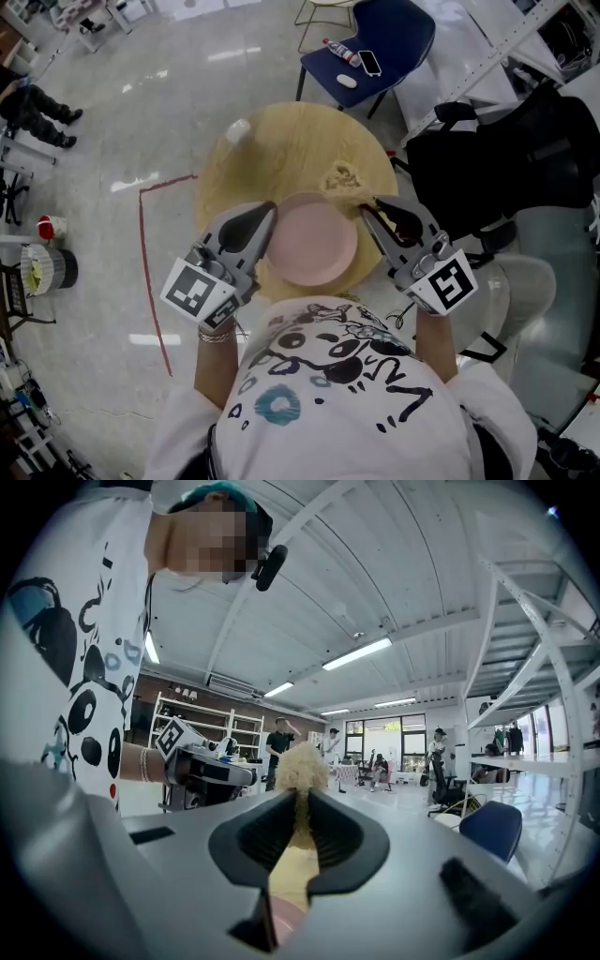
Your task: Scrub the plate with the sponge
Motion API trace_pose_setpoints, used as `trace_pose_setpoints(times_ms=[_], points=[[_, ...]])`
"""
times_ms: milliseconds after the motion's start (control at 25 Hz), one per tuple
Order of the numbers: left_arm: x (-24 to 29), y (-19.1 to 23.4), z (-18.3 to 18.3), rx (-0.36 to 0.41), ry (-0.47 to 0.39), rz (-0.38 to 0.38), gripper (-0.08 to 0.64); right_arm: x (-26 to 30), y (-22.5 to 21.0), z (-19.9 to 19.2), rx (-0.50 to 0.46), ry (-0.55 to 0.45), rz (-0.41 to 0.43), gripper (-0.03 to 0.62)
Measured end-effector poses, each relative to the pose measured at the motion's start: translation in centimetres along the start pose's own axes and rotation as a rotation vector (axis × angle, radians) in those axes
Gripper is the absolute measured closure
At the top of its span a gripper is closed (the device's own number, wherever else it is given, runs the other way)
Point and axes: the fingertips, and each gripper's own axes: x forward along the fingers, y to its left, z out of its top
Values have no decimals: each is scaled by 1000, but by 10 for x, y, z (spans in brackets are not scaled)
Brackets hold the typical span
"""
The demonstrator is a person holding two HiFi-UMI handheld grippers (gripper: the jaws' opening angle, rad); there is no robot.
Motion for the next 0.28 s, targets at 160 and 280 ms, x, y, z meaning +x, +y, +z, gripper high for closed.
trace_pose_setpoints(times_ms=[160, 280], points=[[-1, 0, -1, -6, -1, -2, 545, 0, 1, -2, -3, 9, 0, 540], [-2, 0, -1, -4, -4, -4, 545, 0, 1, -4, -7, 17, -2, 540]])
